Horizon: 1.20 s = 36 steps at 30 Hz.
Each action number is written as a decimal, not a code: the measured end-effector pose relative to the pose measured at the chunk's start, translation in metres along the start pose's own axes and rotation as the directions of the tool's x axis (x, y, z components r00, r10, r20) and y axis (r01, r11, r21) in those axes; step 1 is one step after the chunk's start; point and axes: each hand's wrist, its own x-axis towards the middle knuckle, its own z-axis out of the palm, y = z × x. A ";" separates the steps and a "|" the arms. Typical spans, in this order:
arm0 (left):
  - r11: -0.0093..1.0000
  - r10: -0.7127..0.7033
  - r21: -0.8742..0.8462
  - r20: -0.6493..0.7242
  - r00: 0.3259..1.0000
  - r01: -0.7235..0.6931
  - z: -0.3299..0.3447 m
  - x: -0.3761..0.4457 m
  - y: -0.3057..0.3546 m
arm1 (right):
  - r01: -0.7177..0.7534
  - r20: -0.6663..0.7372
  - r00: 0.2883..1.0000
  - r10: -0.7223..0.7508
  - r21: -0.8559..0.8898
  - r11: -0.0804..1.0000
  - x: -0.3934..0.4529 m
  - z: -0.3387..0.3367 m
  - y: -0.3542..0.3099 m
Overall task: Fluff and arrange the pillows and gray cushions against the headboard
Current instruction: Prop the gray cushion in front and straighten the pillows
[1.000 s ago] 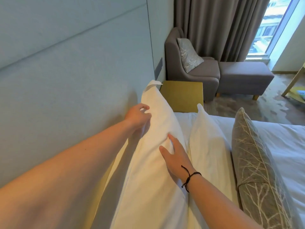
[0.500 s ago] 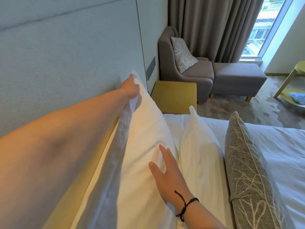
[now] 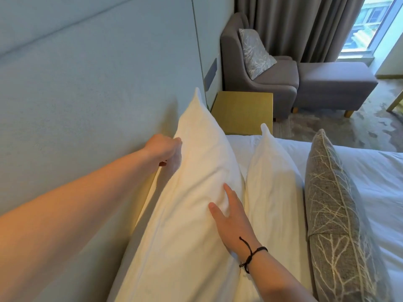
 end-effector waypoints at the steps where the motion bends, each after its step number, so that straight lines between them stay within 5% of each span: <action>1: 0.996 0.024 0.085 0.005 1.000 -0.025 -0.004 -0.017 -0.013 | -0.003 0.002 1.000 0.003 0.007 1.000 -0.007 0.003 0.001; 5: 0.925 0.066 0.374 0.003 0.998 -0.062 -0.012 -0.087 -0.066 | -0.049 0.012 0.999 0.048 0.013 0.999 -0.040 0.019 0.002; 12: 0.828 0.143 0.560 -0.154 0.978 -0.033 -0.013 -0.157 -0.107 | -0.091 -0.016 0.996 0.091 0.003 0.996 -0.107 0.042 0.000; 21: 0.643 0.300 0.754 -0.087 0.950 -0.134 -0.026 -0.211 -0.111 | -0.069 0.028 0.997 0.071 -0.080 0.994 -0.167 0.064 -0.013; 30: 0.234 0.393 0.966 0.007 0.919 -0.108 -0.081 -0.208 -0.098 | 0.006 0.296 0.954 0.048 -0.176 0.984 -0.217 0.061 -0.023; 33: 0.272 0.415 0.947 0.043 0.909 -0.169 -0.072 -0.215 -0.100 | -0.019 0.287 0.955 0.068 -0.170 0.985 -0.227 0.049 -0.019; 36: 0.491 0.410 0.848 -0.026 0.912 -0.197 -0.068 -0.222 -0.105 | -0.042 0.279 0.956 0.091 -0.178 0.983 -0.232 0.039 -0.015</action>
